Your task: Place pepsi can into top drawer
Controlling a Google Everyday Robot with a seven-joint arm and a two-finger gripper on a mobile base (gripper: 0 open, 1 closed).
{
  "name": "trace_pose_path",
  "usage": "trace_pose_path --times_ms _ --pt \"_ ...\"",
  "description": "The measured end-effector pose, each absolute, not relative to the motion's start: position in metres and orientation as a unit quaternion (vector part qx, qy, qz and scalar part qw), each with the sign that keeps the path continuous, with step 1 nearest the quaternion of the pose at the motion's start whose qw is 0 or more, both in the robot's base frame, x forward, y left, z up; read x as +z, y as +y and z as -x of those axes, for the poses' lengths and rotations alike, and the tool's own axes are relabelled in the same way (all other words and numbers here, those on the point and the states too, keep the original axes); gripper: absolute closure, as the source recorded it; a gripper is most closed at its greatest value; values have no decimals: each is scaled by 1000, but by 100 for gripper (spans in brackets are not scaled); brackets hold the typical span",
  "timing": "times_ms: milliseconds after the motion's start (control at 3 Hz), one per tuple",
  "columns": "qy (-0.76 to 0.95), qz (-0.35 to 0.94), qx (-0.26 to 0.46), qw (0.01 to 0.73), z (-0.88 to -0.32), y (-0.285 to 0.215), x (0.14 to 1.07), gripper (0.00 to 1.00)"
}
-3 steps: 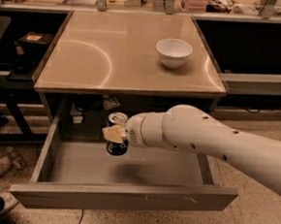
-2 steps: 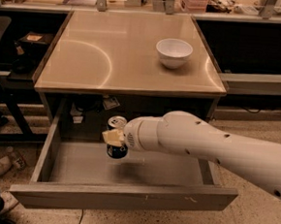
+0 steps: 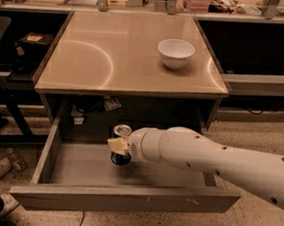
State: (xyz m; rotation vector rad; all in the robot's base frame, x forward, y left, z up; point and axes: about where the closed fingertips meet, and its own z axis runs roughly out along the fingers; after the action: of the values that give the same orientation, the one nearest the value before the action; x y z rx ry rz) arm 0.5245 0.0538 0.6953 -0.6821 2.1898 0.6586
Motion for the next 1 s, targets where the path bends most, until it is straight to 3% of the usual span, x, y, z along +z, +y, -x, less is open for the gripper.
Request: trace_pose_path --times_ms 1000 --pt "853 230 240 402 -531 37 674 100"
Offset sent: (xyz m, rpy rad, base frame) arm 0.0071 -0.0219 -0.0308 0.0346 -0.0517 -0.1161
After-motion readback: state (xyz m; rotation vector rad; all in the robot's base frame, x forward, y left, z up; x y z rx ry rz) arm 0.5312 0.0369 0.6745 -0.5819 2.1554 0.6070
